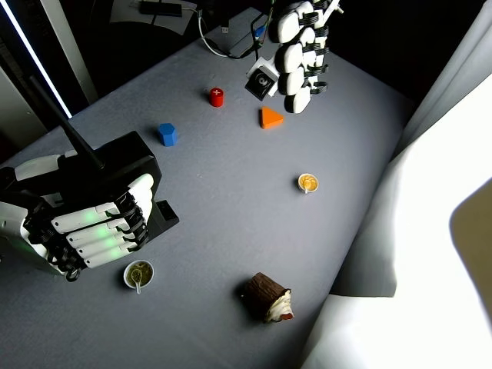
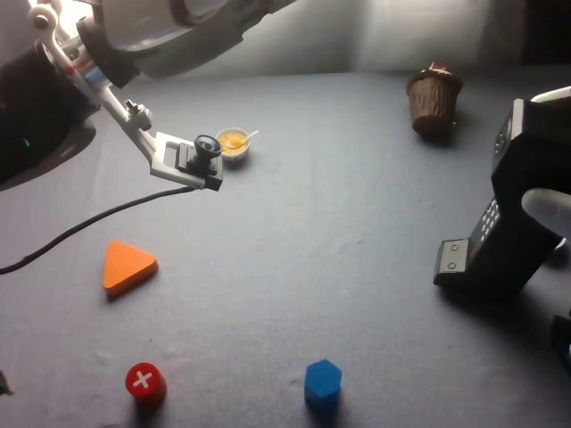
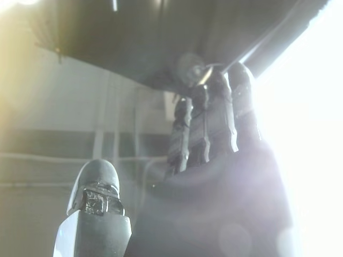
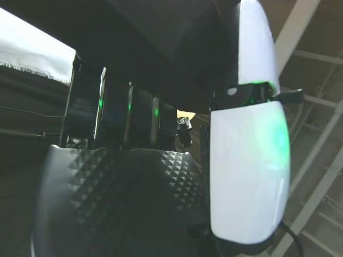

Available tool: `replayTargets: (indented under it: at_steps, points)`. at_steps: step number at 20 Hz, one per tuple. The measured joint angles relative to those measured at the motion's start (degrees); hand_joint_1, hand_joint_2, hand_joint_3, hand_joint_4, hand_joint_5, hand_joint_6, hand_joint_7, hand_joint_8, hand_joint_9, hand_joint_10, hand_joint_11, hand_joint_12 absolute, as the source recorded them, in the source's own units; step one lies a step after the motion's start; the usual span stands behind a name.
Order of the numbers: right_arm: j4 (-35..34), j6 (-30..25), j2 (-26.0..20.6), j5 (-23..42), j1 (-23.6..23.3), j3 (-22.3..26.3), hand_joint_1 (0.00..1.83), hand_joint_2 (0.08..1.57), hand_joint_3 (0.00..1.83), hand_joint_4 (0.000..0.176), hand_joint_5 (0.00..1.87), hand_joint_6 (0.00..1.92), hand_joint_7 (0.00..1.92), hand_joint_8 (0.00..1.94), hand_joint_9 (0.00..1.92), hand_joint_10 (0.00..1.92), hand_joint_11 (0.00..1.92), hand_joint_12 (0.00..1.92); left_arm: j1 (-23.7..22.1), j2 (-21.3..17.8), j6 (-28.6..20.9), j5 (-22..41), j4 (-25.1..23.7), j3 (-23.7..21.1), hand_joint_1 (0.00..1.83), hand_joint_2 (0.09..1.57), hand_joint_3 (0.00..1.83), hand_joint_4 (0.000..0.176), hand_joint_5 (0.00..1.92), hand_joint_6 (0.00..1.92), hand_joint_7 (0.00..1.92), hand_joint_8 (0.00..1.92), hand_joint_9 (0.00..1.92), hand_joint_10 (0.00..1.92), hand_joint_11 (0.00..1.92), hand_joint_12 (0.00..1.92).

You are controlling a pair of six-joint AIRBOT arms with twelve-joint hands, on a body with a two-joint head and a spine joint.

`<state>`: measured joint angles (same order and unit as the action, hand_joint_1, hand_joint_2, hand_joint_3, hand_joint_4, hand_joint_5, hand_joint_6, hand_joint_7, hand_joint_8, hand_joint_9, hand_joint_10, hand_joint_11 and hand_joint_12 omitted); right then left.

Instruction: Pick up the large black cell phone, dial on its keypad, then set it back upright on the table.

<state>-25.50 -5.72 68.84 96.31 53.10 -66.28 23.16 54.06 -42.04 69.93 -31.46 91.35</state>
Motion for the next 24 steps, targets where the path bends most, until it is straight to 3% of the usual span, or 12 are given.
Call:
replayTargets:
  at_steps: [3, 10, 11, 12, 13, 14, 18, 19, 21, 22, 23, 24]
  points:
    - [-0.11, 0.0, 0.0, 0.02, 0.0, 0.0, 1.49, 1.12, 0.0, 0.0, 0.85, 1.03, 0.87, 1.01, 0.93, 1.08, 0.91, 1.5, -0.57, 0.0, 0.0, -0.2, -0.07, 0.0, 0.0, 1.19, 0.0, 0.028, 0.13, 0.0, 0.13, 0.0, 0.11, 0.0, 0.0, 0.15]
    - [-0.15, 0.0, 0.0, 0.02, 0.02, 0.0, 1.48, 1.13, 0.0, 0.0, 0.82, 1.09, 0.86, 1.03, 0.93, 1.06, 0.85, 1.55, -0.72, 0.07, 0.0, -0.09, 0.35, 0.17, 0.0, 1.19, 0.0, 0.025, 0.12, 0.0, 0.11, 0.0, 0.1, 0.0, 0.0, 0.17]
    - [-0.13, 0.0, 0.0, 0.02, 0.02, 0.0, 1.39, 1.15, 0.0, 0.0, 0.81, 1.18, 0.87, 1.04, 0.93, 1.19, 0.81, 1.21, -0.72, 0.04, 0.0, -0.11, 0.5, 0.26, 0.0, 1.2, 0.0, 0.027, 0.13, 0.0, 0.11, 0.0, 0.1, 0.0, 0.0, 0.2]
    - [-0.13, 0.0, 0.0, 0.0, 0.02, 0.0, 1.23, 1.18, 0.0, 0.0, 0.8, 1.26, 0.89, 1.11, 0.92, 0.78, 0.81, 1.08, -0.72, 0.04, 0.0, -0.09, 0.48, 0.31, 0.0, 1.19, 0.0, 0.025, 0.14, 0.0, 0.11, 0.0, 0.1, 0.0, 0.0, 0.22]
    - [-0.11, -0.02, 0.0, 0.02, 0.02, 0.0, 1.23, 1.18, 0.0, 0.0, 0.8, 1.26, 0.89, 1.11, 0.92, 0.78, 0.81, 1.08, -0.72, 0.04, -0.02, -0.11, 0.52, 0.31, 0.0, 1.19, 0.0, 0.025, 0.14, 0.0, 0.11, 0.0, 0.1, 0.0, 0.0, 0.22]
    - [-0.11, 0.0, 0.0, -0.02, 0.02, 0.0, 1.18, 1.2, 0.0, 0.01, 0.77, 1.29, 0.88, 1.18, 0.99, 0.45, 0.77, 1.05, -0.72, 0.04, 0.0, -0.13, 0.48, 0.37, 0.0, 1.19, 0.0, 0.026, 0.14, 0.0, 0.14, 0.01, 0.1, 0.0, 0.0, 0.21]
    - [0.13, 0.0, 0.0, -0.17, 0.07, 0.0, 1.17, 1.2, 0.0, 0.004, 0.75, 1.31, 0.89, 1.16, 1.05, 0.23, 0.74, 1.02, -0.72, 0.04, 0.0, -0.07, 1.4, 0.79, 0.0, 1.19, 0.0, 0.024, 0.13, 0.0, 0.11, 0.0, 0.1, 0.0, 0.0, 0.17]
    - [0.13, 0.0, 0.0, -0.17, 0.07, 0.0, 1.12, 1.21, 0.0, 0.0, 0.79, 1.25, 0.85, 0.58, 1.02, 0.19, 0.71, 1.0, -0.72, 0.04, 0.0, -0.02, 1.77, 0.79, 0.0, 1.19, 0.0, 0.023, 0.13, 0.0, 0.11, 0.0, 0.1, 0.0, 0.0, 0.16]
    - [0.11, 0.0, 0.0, -0.28, 0.07, 0.0, 1.1, 1.22, 0.0, 0.0, 0.77, 1.29, 0.92, 0.12, 0.99, 0.12, 0.66, 0.98, -0.72, 0.07, 0.0, -0.04, 1.75, 0.79, 0.0, 1.19, 0.0, 0.026, 0.12, 0.0, 0.1, 0.0, 0.1, 0.0, 0.0, 0.17]
    - [0.11, 0.0, 0.0, -0.37, 0.07, 0.0, 1.06, 1.19, 0.0, 0.0, 0.68, 0.6, 0.9, 0.06, 0.96, 0.09, 0.63, 0.97, -0.72, 0.07, 0.0, -0.07, 1.7, 0.79, 0.0, 1.19, 0.0, 0.025, 0.12, 0.0, 0.1, 0.0, 0.1, 0.0, 0.0, 0.18]
    - [0.2, 0.02, 0.0, -0.46, 0.07, 0.0, 1.06, 1.18, 0.0, 0.0, 0.74, 0.25, 0.9, 0.02, 0.96, 0.07, 0.62, 0.97, -0.72, 0.07, 0.0, -0.04, 1.73, 0.79, 0.0, 1.19, 0.0, 0.025, 0.12, 0.0, 0.11, 0.0, 0.1, 0.0, 0.0, 0.18]
    - [0.2, 0.11, 0.0, -0.87, 0.09, 0.0, 1.04, 1.17, 0.0, 0.0, 0.77, 0.1, 0.87, 0.01, 0.94, 0.04, 0.6, 0.96, -0.72, 0.07, 0.0, -0.04, 1.75, 0.79, 0.0, 1.19, 0.0, 0.025, 0.13, 0.0, 0.13, 0.01, 0.11, 0.01, 0.0, 0.18]
